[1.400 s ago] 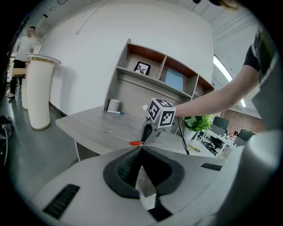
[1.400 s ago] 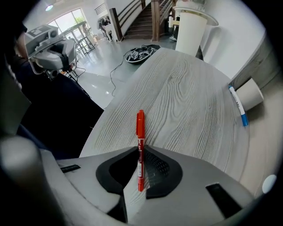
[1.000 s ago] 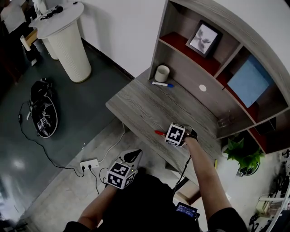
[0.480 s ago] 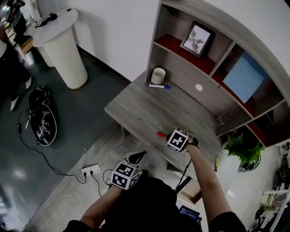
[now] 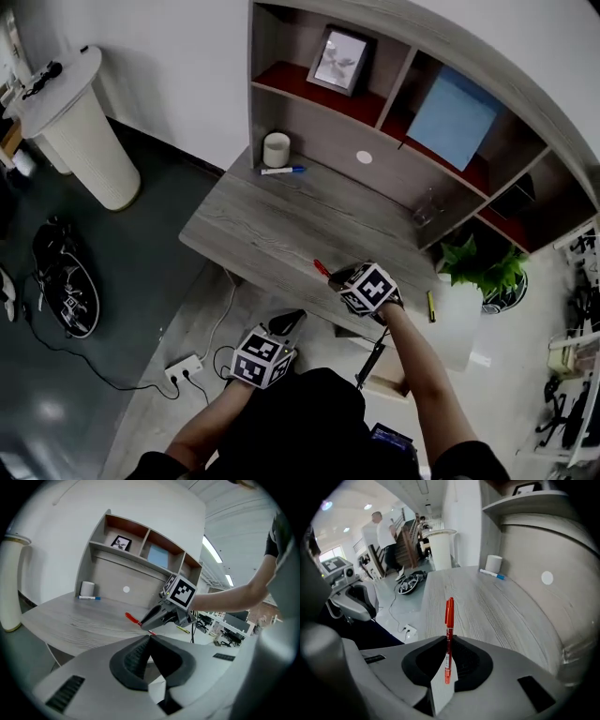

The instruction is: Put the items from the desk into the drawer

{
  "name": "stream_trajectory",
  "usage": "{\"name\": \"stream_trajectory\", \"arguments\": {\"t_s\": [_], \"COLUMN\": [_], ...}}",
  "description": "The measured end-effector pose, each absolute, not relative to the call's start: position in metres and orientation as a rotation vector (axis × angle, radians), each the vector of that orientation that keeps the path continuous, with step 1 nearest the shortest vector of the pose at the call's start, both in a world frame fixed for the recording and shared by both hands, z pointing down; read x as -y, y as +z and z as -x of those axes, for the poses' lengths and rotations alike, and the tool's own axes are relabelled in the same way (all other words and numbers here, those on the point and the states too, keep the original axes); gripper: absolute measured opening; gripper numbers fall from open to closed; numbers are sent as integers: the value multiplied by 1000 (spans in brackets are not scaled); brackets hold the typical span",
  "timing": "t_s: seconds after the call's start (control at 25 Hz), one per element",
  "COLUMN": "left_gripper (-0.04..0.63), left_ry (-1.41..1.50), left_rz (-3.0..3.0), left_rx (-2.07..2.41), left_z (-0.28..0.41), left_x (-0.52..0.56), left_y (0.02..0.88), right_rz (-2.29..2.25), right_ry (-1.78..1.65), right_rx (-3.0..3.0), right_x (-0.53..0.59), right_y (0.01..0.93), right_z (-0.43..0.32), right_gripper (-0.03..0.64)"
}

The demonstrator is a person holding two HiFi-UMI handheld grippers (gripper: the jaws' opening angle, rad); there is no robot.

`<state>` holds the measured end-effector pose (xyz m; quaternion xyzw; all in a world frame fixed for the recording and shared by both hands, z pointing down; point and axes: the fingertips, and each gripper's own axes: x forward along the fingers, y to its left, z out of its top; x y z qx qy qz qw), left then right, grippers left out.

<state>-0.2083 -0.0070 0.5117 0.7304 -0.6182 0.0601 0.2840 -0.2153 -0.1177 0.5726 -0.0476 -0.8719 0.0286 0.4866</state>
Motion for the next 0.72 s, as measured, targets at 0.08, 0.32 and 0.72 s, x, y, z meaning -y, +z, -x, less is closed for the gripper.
{"name": "stream_trajectory", "arguments": {"t_s": [0.08, 0.32, 0.72], "left_gripper": [17, 17, 17], "left_ry": [172, 228, 307], "left_rz": [-1984, -2093, -2236], "left_rx": [1613, 1474, 1238], "left_z": [196, 147, 44], "left_x": [13, 29, 36], "left_y": [512, 511, 505], "right_rz": [67, -82, -388], "right_ry": [135, 283, 479], "right_rx": [2163, 2247, 2256], "right_x": [118, 118, 115], "right_y": [565, 551, 544], "right_z": [203, 153, 31], "right_gripper": [57, 57, 57]}}
